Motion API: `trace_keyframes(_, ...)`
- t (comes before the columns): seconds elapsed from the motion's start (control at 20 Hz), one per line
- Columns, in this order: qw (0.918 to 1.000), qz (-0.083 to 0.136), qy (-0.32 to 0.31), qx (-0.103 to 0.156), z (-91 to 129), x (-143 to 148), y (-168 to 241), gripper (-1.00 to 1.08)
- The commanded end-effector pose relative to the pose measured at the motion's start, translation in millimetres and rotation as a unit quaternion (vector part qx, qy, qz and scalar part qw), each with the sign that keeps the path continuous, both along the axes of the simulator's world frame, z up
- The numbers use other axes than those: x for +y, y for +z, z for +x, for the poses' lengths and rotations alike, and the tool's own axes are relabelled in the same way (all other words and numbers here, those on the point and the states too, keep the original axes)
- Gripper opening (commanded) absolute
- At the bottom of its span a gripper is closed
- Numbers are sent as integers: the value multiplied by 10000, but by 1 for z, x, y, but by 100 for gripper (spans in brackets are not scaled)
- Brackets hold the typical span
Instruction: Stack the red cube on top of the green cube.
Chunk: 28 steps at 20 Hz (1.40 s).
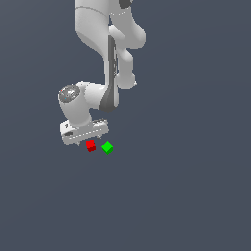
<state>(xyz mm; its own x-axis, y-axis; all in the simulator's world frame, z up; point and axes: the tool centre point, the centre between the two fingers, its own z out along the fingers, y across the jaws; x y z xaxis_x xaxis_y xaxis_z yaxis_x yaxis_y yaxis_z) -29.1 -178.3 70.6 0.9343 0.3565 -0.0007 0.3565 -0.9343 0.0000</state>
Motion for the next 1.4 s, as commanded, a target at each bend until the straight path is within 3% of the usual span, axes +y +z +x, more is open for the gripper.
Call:
trace_keyframes(0.0, 10000, 1, 23, -3, 1, -2, -1, 100)
trace_keyframes(0.95, 10000, 1, 25, -3, 1, -1, -51, 100)
trace_keyframes(1.0, 10000, 1, 25, -3, 1, -1, -51, -100)
trace_keyframes(1.35, 10000, 1, 25, -3, 1, -1, -51, -100)
